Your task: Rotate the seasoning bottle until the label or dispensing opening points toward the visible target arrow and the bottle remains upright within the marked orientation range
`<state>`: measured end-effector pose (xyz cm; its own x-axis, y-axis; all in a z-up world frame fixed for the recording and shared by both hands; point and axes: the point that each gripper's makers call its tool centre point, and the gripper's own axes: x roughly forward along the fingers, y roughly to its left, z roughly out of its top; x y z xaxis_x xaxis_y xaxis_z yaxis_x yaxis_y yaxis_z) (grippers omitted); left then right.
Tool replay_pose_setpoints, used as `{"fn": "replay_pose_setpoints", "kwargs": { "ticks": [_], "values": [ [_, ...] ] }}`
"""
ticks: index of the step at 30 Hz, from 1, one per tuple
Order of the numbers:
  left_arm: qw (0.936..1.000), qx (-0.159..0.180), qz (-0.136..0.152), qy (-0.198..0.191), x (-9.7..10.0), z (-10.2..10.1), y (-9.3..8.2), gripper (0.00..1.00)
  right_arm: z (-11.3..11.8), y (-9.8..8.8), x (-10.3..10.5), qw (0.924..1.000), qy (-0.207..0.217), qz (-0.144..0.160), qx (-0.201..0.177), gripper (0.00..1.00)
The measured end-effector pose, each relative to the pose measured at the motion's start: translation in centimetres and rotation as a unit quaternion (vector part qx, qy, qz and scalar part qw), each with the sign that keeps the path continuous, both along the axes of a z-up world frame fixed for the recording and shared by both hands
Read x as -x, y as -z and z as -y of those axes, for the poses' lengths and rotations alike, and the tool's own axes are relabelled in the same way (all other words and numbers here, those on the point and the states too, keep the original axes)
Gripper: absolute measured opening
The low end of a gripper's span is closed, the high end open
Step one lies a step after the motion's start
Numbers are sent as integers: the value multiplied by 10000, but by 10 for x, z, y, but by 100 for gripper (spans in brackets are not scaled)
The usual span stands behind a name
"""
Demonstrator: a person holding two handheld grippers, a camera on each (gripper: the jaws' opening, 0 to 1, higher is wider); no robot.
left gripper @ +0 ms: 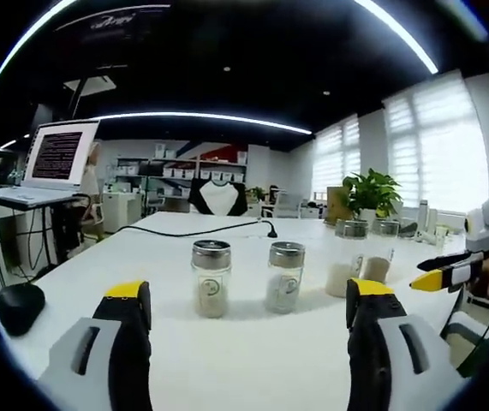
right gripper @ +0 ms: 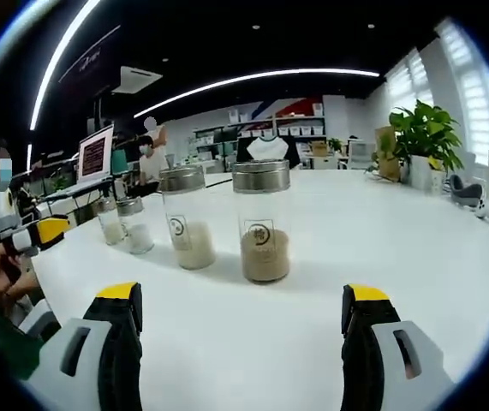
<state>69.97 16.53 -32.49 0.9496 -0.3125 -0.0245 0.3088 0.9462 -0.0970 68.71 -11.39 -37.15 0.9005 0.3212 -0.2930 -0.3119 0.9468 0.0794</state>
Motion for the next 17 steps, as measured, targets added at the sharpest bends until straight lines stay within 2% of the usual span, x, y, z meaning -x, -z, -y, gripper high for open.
{"fn": "replay_pose_setpoints", "kwargs": {
  "ticks": [9, 17],
  "values": [
    [10000, -41, 16, 6, 4, 0, -3, 100, 4, -9, 8, 10000, 39, 72, 30, 99],
    [9999, -61, 43, 97, 9, 6, -6, 100, 13, -9, 13, 9997, 107, -21, 220, 99]
  ]
}}
